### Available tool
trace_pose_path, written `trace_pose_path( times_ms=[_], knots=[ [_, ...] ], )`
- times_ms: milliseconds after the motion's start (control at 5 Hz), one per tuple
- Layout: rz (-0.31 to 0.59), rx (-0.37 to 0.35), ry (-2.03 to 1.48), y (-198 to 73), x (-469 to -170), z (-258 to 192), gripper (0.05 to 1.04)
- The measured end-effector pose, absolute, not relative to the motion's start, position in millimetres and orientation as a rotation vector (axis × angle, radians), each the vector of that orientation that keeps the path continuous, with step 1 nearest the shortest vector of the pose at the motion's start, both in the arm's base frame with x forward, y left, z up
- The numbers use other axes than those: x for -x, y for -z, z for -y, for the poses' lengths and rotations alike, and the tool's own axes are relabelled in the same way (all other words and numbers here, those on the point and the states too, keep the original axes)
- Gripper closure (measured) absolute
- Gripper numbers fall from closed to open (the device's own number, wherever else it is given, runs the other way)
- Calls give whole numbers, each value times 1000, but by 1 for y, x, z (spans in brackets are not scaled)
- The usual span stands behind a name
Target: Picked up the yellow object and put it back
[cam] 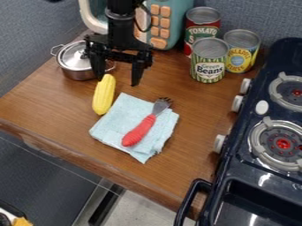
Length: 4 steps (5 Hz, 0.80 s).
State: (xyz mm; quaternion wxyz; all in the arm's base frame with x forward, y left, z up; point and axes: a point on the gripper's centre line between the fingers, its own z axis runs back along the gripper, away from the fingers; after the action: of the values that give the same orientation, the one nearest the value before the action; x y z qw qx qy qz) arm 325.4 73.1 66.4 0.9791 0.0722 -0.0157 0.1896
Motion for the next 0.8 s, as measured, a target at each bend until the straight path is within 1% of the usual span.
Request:
trace_pose_path(
  times_ms=[200, 400, 600, 800],
  knots=[
    [-13, -107, -444, -45, -340, -92, 84],
    [-51, -39, -493, -32, -344, -112, 83],
    [-70, 21, -517, -25, -342, -119, 83],
    [-83, 26, -506, -22, -337, -119, 144]
  ],
)
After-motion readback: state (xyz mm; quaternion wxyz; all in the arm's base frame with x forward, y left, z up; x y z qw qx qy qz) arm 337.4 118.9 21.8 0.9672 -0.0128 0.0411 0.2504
